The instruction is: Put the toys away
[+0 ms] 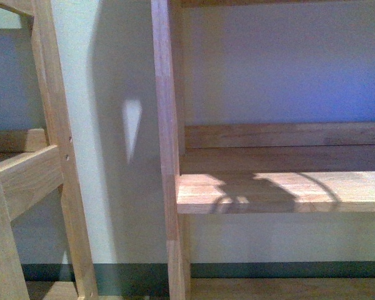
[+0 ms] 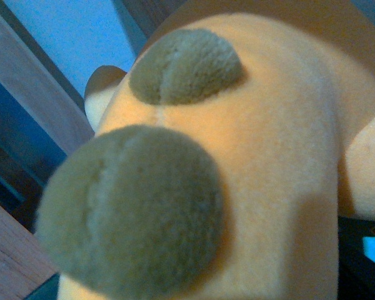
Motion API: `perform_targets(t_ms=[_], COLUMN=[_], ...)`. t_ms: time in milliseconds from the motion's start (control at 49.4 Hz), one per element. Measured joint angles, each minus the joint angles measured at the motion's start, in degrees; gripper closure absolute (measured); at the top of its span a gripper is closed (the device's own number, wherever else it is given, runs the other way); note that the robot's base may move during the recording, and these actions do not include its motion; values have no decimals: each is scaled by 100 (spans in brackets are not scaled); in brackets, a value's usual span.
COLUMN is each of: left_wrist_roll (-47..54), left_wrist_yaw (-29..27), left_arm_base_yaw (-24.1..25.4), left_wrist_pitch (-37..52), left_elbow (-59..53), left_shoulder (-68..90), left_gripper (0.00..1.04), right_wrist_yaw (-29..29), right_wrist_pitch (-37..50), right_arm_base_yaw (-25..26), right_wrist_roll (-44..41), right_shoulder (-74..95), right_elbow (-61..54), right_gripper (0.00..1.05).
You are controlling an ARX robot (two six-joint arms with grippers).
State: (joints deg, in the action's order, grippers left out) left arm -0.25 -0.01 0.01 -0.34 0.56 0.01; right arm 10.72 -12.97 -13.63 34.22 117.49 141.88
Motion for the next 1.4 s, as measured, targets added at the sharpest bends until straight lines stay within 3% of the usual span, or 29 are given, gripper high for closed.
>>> perform_targets(t_ms=[101, 405, 647, 890, 1396], left_wrist_roll=[0, 0, 0, 0, 0], left_wrist_yaw=[0, 0, 2, 0, 2], left_arm_base_yaw=[0, 0, 0, 0, 0], left_wrist_pitch=[0, 0, 0, 0, 0], left_elbow=[0, 0, 0, 0, 0], left_shoulder=[0, 0, 0, 0, 0], left_gripper=[6, 6, 6, 6, 6], right_wrist_yaw=[-120, -621, -1545, -1764, -1565], right_wrist_pitch=[2, 243, 535, 1388, 2848], right_arm_base_yaw=[2, 0, -101, -376, -638], right_wrist_roll=[-155, -516, -1303, -2065, -3235], right_shoulder=[-11, -463, -1233, -2564, -5984], right_elbow=[4, -424, -1029, -2769, -7213], right_gripper=[5, 6, 6, 6, 6])
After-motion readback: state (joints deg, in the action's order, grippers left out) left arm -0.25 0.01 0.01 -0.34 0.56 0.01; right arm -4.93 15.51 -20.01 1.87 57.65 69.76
